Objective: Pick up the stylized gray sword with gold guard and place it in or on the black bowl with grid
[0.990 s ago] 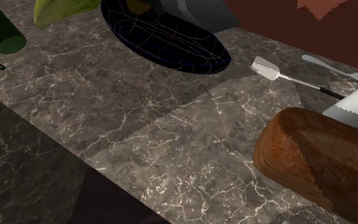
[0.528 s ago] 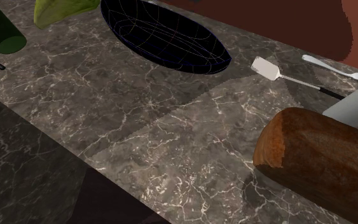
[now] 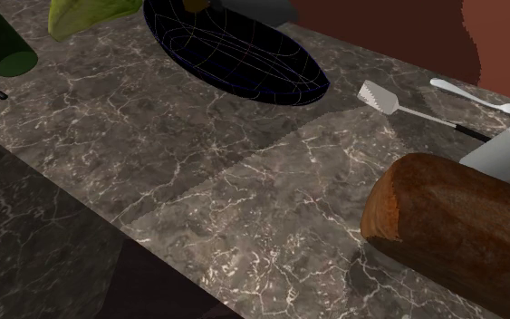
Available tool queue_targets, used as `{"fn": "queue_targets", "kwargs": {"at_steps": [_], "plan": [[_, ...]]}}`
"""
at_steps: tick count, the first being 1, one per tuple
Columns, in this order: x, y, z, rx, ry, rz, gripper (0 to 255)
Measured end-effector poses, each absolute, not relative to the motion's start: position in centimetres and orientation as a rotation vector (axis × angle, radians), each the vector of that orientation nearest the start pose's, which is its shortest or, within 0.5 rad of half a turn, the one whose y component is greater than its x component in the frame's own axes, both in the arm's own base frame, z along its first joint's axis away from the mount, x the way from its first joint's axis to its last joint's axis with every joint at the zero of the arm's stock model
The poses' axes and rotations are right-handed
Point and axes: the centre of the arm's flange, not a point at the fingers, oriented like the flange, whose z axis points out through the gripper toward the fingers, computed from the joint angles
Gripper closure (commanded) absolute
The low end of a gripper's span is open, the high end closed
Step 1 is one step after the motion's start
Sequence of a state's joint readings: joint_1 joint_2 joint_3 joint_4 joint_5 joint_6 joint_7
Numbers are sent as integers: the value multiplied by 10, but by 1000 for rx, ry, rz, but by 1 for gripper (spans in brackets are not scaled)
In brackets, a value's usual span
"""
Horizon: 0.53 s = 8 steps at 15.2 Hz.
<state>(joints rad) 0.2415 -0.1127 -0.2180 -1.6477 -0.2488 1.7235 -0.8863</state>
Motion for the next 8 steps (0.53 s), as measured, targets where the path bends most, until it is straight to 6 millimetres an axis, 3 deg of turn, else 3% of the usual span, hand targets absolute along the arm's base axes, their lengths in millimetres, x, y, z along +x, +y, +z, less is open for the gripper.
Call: {"fn": "queue_targets", "kwargs": {"at_steps": [5, 8], "plan": [[535, -18, 640, -3062, -1525, -128, 255], [535, -18, 638, -3062, -1525, -129, 255]]}}
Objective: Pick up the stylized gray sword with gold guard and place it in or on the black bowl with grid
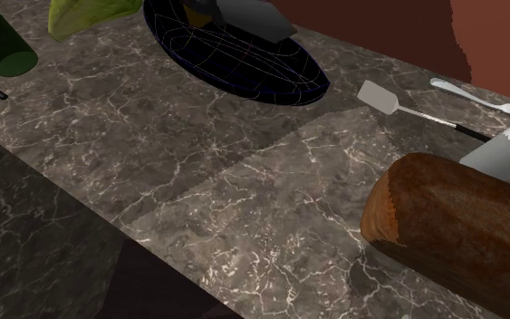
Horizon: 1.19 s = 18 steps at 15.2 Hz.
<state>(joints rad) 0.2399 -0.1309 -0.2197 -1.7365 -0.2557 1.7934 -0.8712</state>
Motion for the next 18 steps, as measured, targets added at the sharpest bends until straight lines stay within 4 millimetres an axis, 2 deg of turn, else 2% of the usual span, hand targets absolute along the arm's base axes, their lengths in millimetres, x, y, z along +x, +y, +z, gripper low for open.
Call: {"fn": "queue_targets", "kwargs": {"at_steps": [3, 4, 10, 15, 18], "plan": [[535, -18, 638, -3062, -1525, -129, 255], [535, -18, 638, -3062, -1525, -129, 0], [535, -19, 638, -3062, -1525, -130, 0], [526, -9, 682, -3062, -1525, -132, 0], [526, -8, 685, -3062, -1525, -130, 0]]}}
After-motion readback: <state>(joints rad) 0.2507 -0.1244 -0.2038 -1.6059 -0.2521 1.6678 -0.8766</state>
